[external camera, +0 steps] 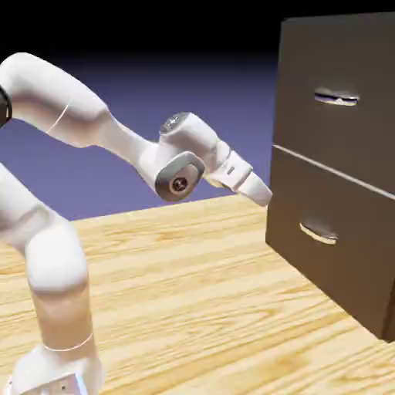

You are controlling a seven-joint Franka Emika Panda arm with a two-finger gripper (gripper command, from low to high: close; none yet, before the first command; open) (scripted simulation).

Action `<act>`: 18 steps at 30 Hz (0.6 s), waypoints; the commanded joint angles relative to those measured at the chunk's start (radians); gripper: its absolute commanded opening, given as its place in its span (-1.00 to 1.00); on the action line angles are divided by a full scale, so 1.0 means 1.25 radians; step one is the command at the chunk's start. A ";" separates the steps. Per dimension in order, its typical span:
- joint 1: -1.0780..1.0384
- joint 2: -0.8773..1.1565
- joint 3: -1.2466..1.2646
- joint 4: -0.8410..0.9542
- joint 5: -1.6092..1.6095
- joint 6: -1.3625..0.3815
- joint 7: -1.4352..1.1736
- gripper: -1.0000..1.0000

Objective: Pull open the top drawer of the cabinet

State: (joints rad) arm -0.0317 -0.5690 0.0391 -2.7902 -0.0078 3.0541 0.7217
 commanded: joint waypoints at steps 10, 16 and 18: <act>-0.290 0.007 0.260 0.132 -0.051 0.113 -0.128 0.00; -0.464 0.011 0.415 0.210 -0.082 0.181 -0.205 0.00; -0.522 0.012 0.467 0.237 -0.093 0.204 -0.231 0.00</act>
State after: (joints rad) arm -0.6840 -0.5542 0.6232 -2.4943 -0.1235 3.3093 0.4334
